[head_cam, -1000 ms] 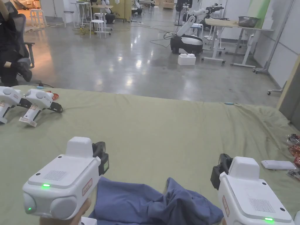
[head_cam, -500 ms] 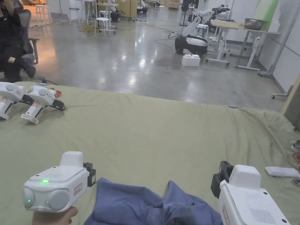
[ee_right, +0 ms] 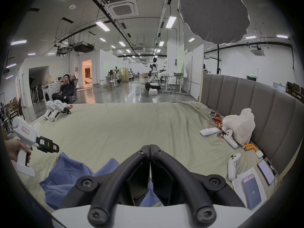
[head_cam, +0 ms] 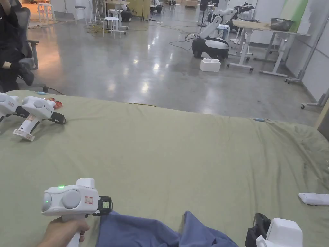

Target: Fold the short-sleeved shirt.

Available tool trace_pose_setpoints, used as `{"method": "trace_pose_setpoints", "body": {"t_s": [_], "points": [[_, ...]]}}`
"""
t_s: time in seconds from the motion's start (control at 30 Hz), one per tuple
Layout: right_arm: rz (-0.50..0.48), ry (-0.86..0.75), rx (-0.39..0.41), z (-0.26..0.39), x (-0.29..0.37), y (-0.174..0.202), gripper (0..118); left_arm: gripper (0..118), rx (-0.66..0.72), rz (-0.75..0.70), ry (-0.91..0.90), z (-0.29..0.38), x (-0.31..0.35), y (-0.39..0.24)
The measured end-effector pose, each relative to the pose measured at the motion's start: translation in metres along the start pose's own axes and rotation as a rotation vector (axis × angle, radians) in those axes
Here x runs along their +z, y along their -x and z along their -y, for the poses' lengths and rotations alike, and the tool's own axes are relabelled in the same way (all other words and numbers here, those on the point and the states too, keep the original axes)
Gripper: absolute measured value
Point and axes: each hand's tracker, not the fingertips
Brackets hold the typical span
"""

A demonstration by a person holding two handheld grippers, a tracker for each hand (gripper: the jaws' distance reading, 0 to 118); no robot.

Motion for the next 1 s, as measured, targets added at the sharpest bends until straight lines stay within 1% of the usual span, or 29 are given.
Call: {"method": "trace_pose_setpoints", "body": {"t_s": [0.17,0.2,0.23,0.3,0.37,0.4,0.47,0.53,0.57,0.6,0.63,0.67,0.7,0.8,0.83,0.87,0.93,1.0], "points": [[0.018,0.037,0.0,0.01,-0.009,-0.01,0,51,-0.091,-0.073,0.118,0.01,-0.026,-0.018],[0.022,0.045,0.0,0.012,-0.011,-0.012,0,46,-0.097,-0.078,0.138,0.015,-0.027,-0.021],[0.025,0.053,0.0,0.014,-0.013,-0.014,0,37,-0.111,-0.094,0.104,0.021,-0.026,-0.028],[0.029,0.069,-0.005,0.017,-0.016,-0.016,0,28,-0.217,-0.146,0.065,0.029,-0.024,-0.044],[0.028,0.085,-0.006,0.02,-0.021,-0.018,0,10,-0.291,-0.147,0.059,0.034,-0.019,-0.052],[0.026,0.096,-0.008,0.022,-0.023,-0.019,0,5,-0.297,-0.125,0.059,0.035,-0.018,-0.054],[0.02,0.136,-0.015,0.025,-0.031,-0.023,0,2,-0.288,-0.135,0.053,0.034,-0.012,-0.052],[0.0,0.208,-0.027,0.028,-0.043,-0.029,3,1,-0.264,-0.106,0.011,0.034,0.001,-0.048],[-0.007,0.25,-0.024,0.031,-0.05,-0.032,10,1,-0.251,-0.099,-0.011,0.035,0.009,-0.047],[-0.014,0.3,-0.016,0.034,-0.057,-0.036,31,1,-0.239,-0.085,-0.026,0.031,0.007,-0.037],[-0.016,0.343,-0.016,0.038,-0.065,-0.039,46,1,-0.228,-0.067,-0.056,0.031,0.014,-0.034],[-0.024,0.392,0.0,0.043,-0.072,-0.041,56,1,-0.225,-0.056,-0.077,0.032,0.022,-0.033],[-0.033,0.435,0.017,0.049,-0.08,-0.043,56,1,-0.229,-0.05,-0.087,0.034,0.031,-0.032],[-0.068,0.52,0.038,0.065,-0.097,-0.041,56,1,-0.25,-0.033,-0.105,0.036,0.042,-0.024],[-0.099,0.559,0.063,0.071,-0.101,-0.037,53,1,-0.26,-0.033,-0.118,0.039,0.048,-0.023],[-0.117,0.591,0.076,0.075,-0.104,-0.034,47,1,-0.265,-0.032,-0.122,0.041,0.048,-0.022],[-0.152,0.623,0.08,0.083,-0.108,-0.028,18,1,-0.265,-0.024,-0.134,0.044,0.056,-0.019],[-0.16,0.619,0.059,0.088,-0.109,-0.026,9,1,-0.262,-0.021,-0.139,0.047,0.055,-0.014]]}}
